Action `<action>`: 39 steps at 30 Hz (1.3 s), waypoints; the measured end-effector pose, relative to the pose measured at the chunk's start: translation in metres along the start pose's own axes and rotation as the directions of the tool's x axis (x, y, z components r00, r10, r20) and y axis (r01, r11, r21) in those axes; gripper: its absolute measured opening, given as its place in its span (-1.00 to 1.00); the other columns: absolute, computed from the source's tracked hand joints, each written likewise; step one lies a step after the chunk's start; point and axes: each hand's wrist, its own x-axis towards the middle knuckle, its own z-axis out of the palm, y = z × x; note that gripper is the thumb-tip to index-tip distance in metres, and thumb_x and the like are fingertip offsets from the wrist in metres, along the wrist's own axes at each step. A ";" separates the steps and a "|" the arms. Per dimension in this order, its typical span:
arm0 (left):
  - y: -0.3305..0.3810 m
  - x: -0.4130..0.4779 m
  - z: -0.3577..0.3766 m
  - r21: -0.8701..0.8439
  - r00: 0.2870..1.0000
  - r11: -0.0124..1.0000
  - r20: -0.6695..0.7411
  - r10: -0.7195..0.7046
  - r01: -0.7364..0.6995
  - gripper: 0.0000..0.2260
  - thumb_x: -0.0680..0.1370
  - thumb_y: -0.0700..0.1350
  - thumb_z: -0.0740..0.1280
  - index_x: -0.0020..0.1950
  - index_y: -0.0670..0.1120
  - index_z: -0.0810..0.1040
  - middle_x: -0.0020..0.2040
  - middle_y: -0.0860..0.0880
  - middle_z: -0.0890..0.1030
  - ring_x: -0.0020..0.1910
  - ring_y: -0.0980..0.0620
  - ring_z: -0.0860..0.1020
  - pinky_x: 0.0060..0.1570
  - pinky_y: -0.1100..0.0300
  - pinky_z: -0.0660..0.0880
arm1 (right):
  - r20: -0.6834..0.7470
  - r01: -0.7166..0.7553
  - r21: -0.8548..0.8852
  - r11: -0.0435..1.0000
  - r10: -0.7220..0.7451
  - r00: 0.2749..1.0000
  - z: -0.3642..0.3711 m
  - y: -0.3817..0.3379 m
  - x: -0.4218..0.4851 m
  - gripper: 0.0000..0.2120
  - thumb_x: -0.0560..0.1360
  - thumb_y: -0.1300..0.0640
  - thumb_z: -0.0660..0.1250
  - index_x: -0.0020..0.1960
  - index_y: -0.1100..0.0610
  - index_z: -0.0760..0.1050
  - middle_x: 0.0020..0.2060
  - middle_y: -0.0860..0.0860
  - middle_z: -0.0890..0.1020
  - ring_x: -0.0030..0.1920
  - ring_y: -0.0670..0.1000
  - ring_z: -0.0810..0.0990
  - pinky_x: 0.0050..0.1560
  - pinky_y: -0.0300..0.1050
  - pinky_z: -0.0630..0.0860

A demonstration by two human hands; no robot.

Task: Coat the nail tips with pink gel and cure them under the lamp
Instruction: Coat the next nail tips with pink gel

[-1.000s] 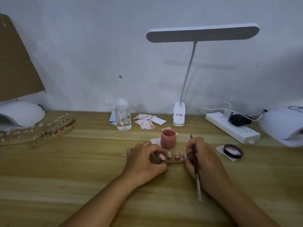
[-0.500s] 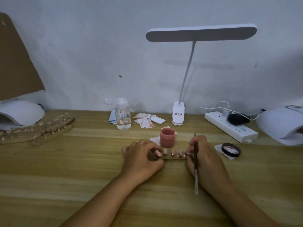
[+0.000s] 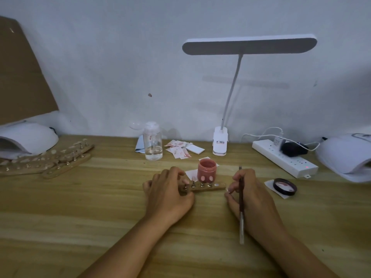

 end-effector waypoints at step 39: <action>0.025 -0.014 0.017 -0.251 0.944 0.950 0.224 0.244 -0.186 -0.81 0.43 0.17 0.29 0.02 0.28 0.44 -0.15 0.46 0.49 -0.11 0.22 0.50 -0.18 0.21 0.40 | 0.203 -0.552 0.335 0.763 0.514 0.834 -0.003 -0.005 0.101 -0.91 0.40 0.13 0.34 -0.26 0.09 0.48 -0.44 -0.02 0.67 -0.46 -0.10 0.43 -0.41 -0.21 0.35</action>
